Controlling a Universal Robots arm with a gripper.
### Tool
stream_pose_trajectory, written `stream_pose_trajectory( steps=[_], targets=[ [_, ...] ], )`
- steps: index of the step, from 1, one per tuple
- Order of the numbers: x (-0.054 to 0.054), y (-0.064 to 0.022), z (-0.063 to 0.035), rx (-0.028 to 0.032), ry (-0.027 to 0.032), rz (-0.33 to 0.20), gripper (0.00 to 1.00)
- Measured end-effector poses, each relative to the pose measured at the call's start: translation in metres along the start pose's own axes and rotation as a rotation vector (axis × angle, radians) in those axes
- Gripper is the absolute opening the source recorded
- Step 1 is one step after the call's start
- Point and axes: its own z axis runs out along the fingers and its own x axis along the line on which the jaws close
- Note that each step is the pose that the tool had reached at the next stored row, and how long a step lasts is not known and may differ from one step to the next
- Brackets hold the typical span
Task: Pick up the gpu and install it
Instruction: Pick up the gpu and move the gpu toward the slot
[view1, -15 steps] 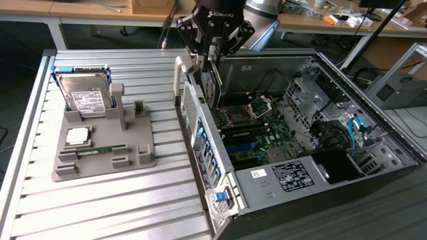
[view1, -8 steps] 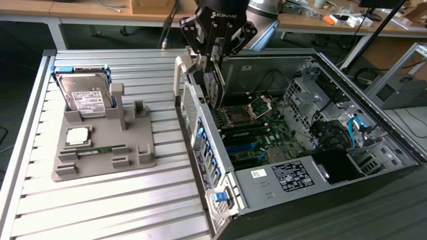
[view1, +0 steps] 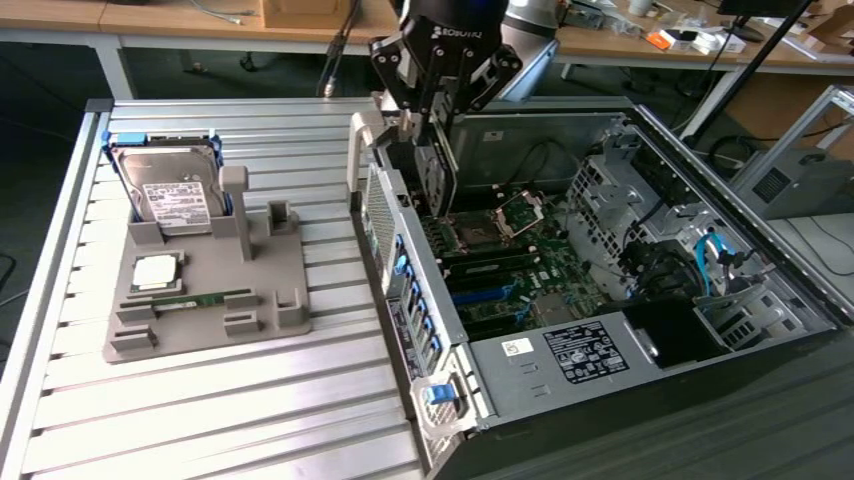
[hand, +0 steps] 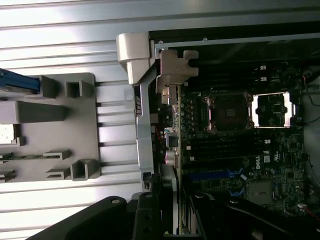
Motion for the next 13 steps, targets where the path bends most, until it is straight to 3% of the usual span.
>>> stream_pose_trajectory(
  steps=[13],
  targets=[
    [-0.018, 0.0013, 0.0033, 0.0001, 0.0014, 0.0, 0.27]
  ],
)
